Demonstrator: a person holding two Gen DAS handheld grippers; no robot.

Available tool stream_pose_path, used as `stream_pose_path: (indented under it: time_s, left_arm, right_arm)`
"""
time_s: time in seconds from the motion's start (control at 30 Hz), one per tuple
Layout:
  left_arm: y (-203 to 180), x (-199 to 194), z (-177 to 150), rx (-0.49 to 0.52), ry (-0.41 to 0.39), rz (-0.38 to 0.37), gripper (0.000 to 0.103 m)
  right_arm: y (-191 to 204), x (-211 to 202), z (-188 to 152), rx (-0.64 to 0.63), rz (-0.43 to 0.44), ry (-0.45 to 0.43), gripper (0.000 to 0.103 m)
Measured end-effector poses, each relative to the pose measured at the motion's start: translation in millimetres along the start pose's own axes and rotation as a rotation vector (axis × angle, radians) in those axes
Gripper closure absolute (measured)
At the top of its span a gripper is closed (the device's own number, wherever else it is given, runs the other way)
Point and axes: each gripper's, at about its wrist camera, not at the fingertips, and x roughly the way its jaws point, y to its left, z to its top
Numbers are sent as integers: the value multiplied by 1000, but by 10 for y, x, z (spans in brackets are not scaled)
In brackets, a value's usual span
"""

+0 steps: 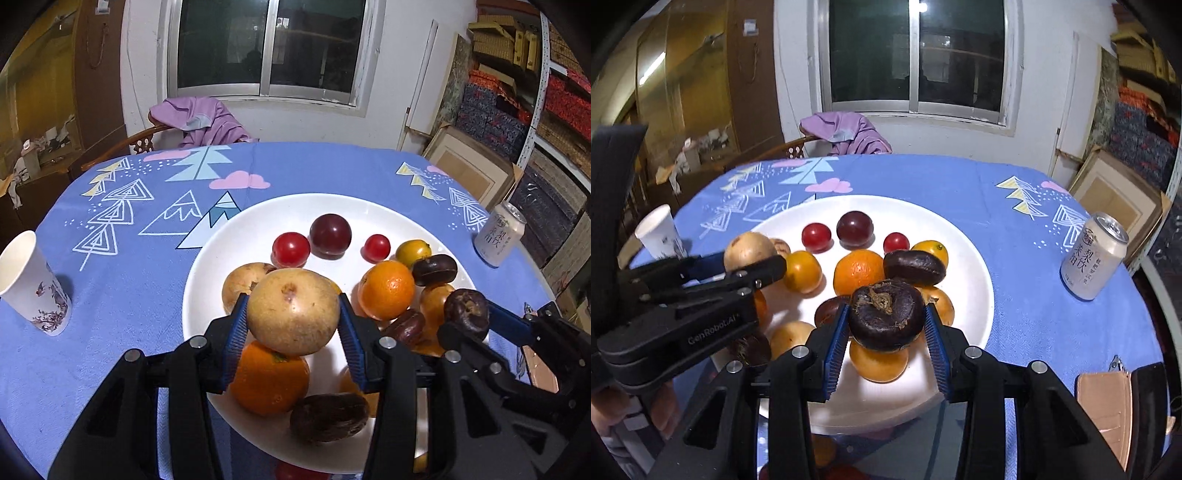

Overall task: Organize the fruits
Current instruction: 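Carry the potato and mangosteen over the white plate and open both tools, then move both open tools back toward the remaining fruits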

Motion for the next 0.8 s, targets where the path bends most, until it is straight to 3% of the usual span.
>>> stream_pose_path:
  time_s: [0.1, 0.17, 0.2, 0.4, 0.47, 0.8]
  left_arm:
    - [-61, -33, -13, 14, -7, 12, 52]
    - [-78, -66, -15, 18, -30, 31, 31]
    - [-88, -89, -17, 20, -45, 44, 29]
    - [-133, -181, 9, 49, -78, 63, 24]
    - [-136, -228, 23, 54, -96, 78, 23]
    - [-177, -780, 5, 43, -200, 116, 18]
  right_arm:
    - [0, 54, -38, -7, -12, 5, 60]
    - [-4, 45, -49, -18, -33, -13, 50]
    - [-7, 26, -52, -22, -46, -26, 48]
    - [-65, -90, -20, 6, -33, -47, 44]
    - [-83, -159, 5, 17, -34, -59, 37]
    - [-95, -638, -15, 78, 36, -137, 34]
